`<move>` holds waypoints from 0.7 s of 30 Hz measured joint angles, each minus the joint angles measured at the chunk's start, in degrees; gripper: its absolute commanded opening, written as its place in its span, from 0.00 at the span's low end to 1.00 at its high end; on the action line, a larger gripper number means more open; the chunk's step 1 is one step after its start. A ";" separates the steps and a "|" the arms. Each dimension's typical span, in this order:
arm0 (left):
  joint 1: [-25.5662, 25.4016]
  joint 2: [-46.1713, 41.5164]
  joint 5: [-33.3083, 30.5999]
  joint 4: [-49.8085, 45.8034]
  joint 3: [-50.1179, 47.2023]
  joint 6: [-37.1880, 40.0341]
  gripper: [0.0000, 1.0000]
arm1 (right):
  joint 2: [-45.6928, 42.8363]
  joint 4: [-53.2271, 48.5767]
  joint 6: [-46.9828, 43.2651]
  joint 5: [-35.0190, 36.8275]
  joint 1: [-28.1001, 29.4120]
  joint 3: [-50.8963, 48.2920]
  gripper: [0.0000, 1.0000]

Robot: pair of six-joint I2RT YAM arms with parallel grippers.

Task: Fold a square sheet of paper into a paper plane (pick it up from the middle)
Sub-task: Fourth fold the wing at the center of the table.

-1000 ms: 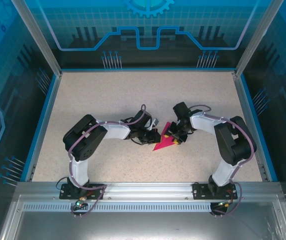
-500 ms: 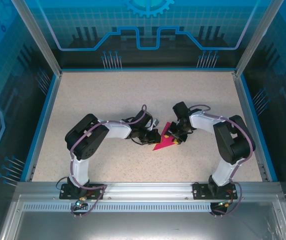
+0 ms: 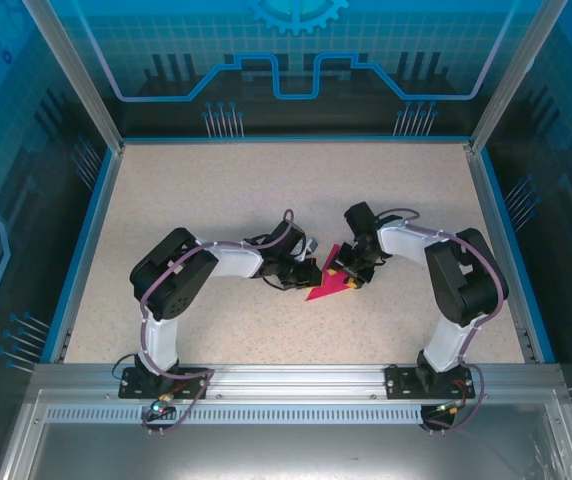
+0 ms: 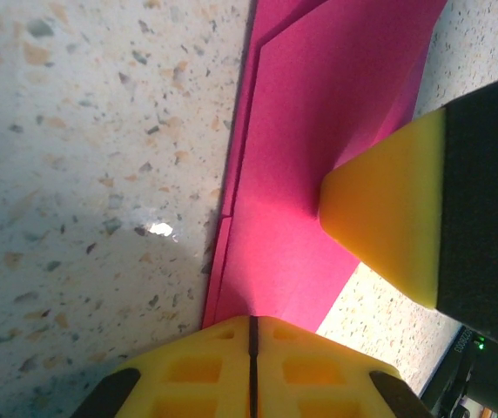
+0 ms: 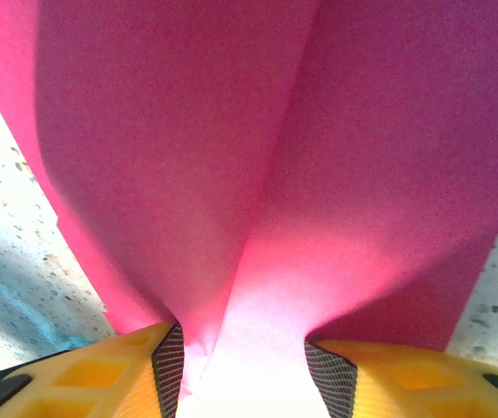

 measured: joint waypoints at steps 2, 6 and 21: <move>0.00 0.00 0.00 -0.02 0.00 0.00 0.10 | 0.00 -0.02 0.00 0.00 0.00 0.00 0.50; 0.00 0.00 -0.17 -0.37 0.04 0.02 0.08 | 0.02 -0.02 0.00 -0.04 0.00 0.00 0.50; -0.59 0.00 -3.17 -6.80 2.93 0.46 0.04 | -5.86 1.01 -5.53 0.70 0.26 -0.52 0.52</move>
